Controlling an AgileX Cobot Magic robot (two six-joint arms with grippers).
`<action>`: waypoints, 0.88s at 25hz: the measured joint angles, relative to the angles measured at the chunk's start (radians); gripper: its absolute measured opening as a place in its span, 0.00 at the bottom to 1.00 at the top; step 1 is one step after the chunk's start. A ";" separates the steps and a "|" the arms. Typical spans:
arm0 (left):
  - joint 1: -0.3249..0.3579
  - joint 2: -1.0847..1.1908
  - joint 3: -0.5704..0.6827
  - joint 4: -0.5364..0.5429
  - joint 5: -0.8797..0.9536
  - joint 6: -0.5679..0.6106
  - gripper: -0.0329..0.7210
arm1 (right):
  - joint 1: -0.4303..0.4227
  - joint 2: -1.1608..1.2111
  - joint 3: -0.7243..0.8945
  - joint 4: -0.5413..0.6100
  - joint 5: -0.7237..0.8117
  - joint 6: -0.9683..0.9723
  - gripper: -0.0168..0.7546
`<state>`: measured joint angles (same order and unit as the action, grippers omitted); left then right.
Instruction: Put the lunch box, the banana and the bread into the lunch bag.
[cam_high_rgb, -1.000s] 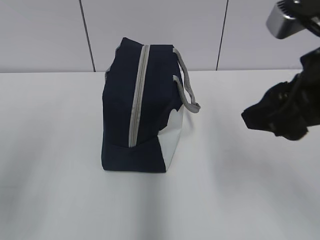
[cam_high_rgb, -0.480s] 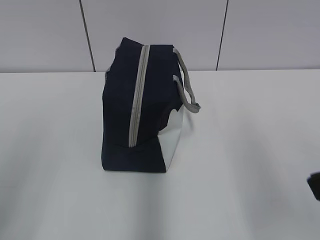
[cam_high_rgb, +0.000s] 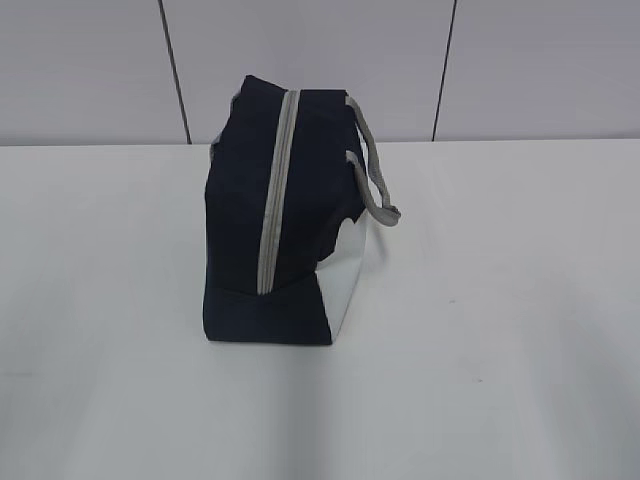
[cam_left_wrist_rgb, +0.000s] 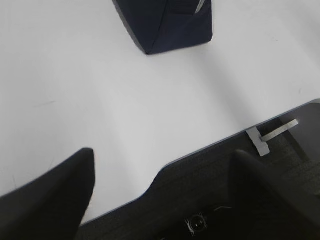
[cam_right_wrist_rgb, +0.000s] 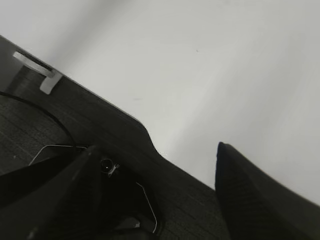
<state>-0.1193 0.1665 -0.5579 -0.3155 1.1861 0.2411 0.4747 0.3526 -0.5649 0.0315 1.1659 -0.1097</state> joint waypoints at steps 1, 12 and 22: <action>0.000 -0.018 0.000 0.001 0.000 0.000 0.77 | 0.000 -0.025 0.014 -0.022 0.007 0.015 0.69; 0.000 -0.059 0.031 0.041 -0.064 0.000 0.77 | 0.000 -0.117 0.062 -0.151 -0.025 0.124 0.69; 0.000 -0.059 0.031 0.041 -0.064 0.000 0.77 | 0.000 -0.117 0.063 -0.153 -0.030 0.128 0.69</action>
<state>-0.1193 0.1071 -0.5271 -0.2741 1.1220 0.2411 0.4747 0.2356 -0.5021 -0.1212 1.1363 0.0182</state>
